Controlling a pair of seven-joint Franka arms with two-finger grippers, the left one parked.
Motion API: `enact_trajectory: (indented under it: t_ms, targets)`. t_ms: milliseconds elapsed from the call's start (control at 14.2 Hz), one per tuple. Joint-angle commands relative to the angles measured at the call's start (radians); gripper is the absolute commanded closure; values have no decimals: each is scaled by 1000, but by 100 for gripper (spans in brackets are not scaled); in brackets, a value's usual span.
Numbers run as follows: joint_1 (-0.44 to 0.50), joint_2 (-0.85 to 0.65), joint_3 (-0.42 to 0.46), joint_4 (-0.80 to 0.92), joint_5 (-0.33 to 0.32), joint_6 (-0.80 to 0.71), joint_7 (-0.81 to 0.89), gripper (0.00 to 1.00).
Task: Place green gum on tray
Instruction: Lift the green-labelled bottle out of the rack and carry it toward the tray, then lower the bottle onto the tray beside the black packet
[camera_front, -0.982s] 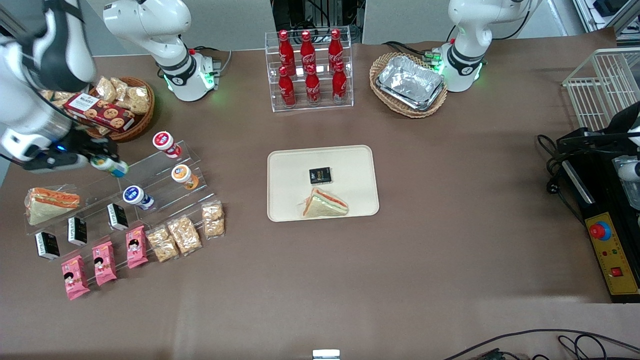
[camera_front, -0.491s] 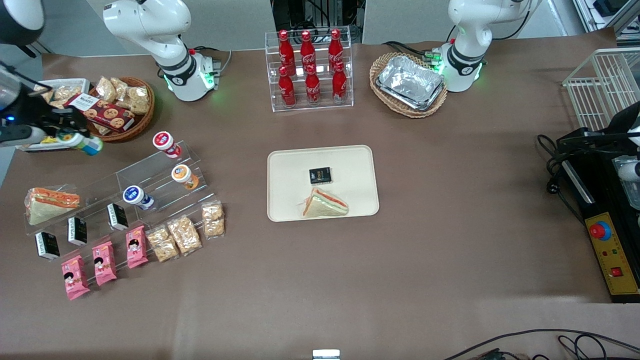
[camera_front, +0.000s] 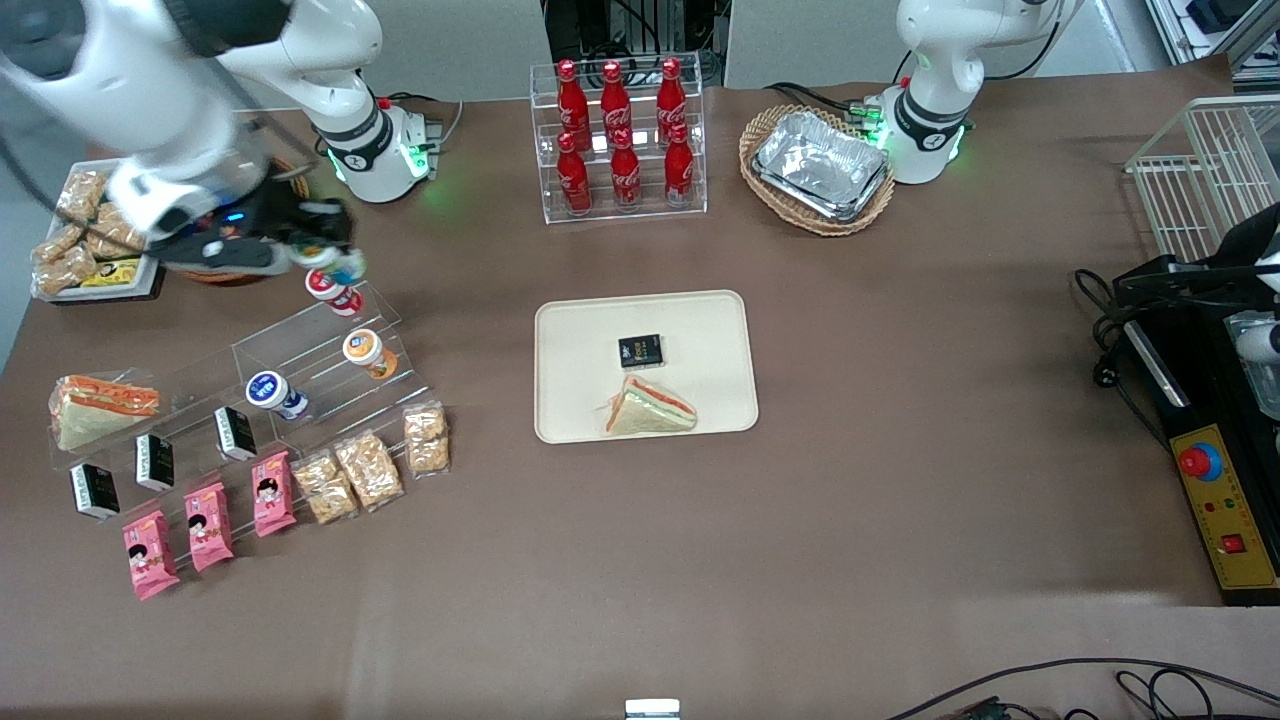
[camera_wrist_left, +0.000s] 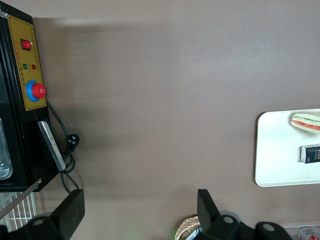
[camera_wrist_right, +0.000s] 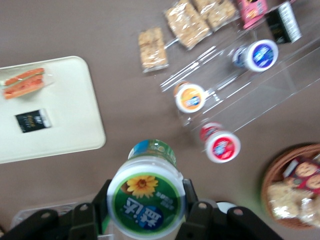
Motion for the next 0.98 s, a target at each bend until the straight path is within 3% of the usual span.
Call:
enact_trajectory:
  t_ms: [0, 421, 632, 912]
  targets:
    - [-7, 63, 143, 32, 41, 61, 247, 100]
    - [4, 245, 349, -35, 21, 368, 546, 100]
    - [61, 353, 351, -119, -68, 573, 635, 100]
    - [87, 474, 351, -155, -155, 695, 680, 100]
